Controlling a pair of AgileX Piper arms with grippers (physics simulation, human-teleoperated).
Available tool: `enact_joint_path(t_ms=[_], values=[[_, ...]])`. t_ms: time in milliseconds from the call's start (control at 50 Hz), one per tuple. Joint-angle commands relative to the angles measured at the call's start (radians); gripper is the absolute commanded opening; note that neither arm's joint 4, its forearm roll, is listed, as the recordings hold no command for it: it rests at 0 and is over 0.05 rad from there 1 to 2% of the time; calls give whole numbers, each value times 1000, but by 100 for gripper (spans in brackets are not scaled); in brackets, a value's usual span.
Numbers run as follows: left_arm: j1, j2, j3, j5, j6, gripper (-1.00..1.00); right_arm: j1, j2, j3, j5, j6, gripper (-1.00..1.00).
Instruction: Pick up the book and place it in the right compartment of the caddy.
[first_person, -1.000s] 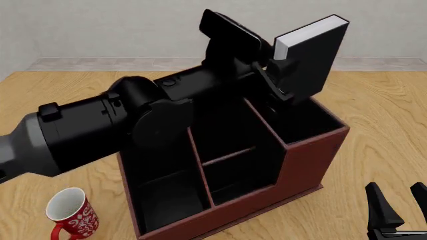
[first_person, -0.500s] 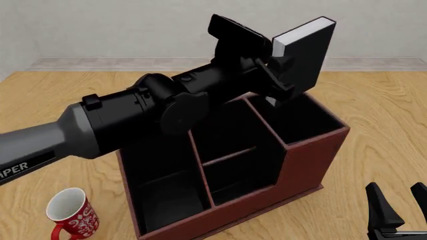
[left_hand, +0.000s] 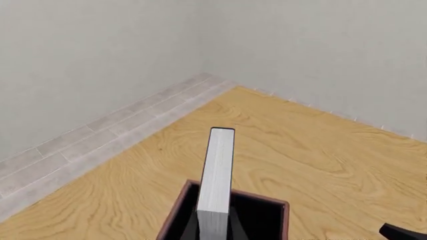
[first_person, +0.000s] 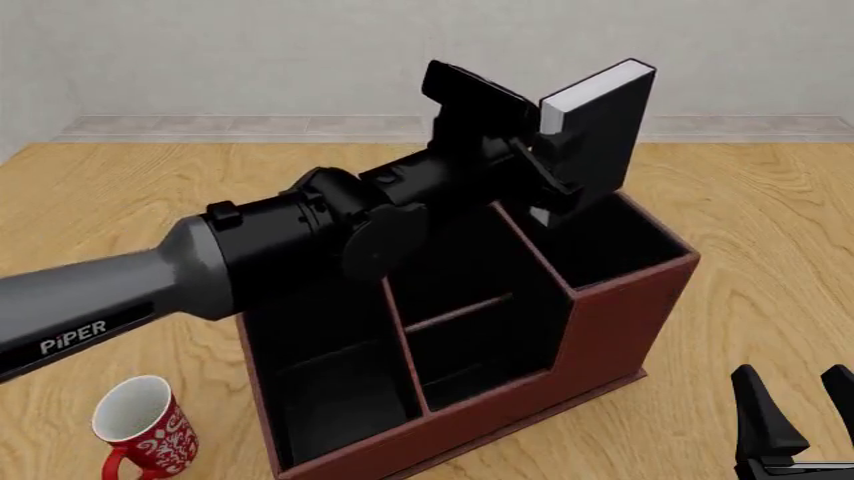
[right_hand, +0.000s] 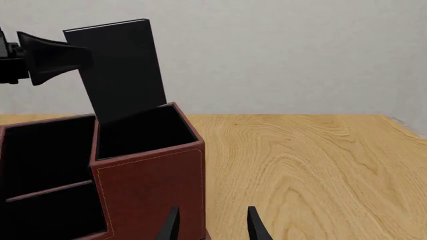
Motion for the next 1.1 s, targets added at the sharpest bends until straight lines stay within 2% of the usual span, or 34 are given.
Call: enact_joint_path(t_ms=[20, 1100], values=[[-3, 4, 22, -44, -1, -100, 0, 0, 0, 0, 0, 100], [-8, 59, 104, -148, -51, -100, 0, 0, 0, 0, 0, 100]])
